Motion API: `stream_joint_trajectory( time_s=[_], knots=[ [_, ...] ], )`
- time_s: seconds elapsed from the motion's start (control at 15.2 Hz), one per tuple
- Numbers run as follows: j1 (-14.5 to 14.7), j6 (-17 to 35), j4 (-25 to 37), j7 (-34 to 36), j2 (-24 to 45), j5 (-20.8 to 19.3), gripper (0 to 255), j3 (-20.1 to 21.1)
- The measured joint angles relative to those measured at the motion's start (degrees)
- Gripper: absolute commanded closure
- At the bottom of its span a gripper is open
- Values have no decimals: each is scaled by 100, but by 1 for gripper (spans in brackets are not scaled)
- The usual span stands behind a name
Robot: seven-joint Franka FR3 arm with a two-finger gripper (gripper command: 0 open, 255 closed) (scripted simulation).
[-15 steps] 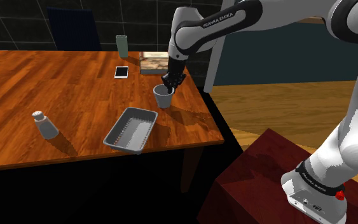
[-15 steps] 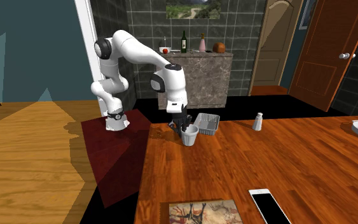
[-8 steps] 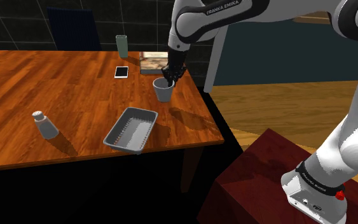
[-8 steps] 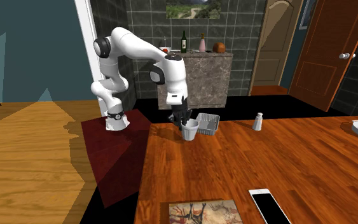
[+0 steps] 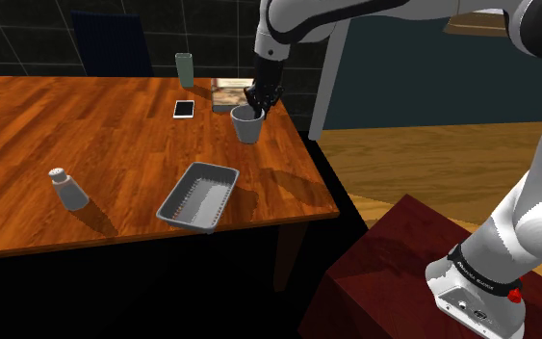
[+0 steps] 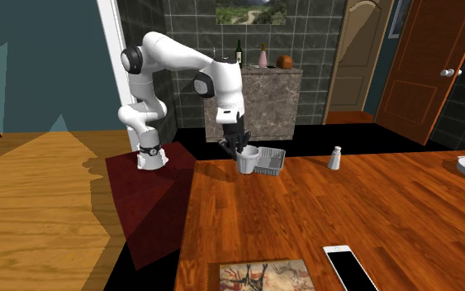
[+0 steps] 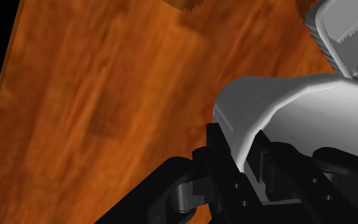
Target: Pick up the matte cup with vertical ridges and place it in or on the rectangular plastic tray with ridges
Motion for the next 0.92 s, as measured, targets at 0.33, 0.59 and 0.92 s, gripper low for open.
stream_joint_trajectory(
  time_s=[0.33, 0.59, 0.92],
  knots=[
    [-7, -353, 264, 24, -91, 5, 255, 2],
    [161, -424, 297, 289, -155, -24, 255, 90],
    [565, -514, 415, 921, -187, -112, 255, 295]
  ],
)
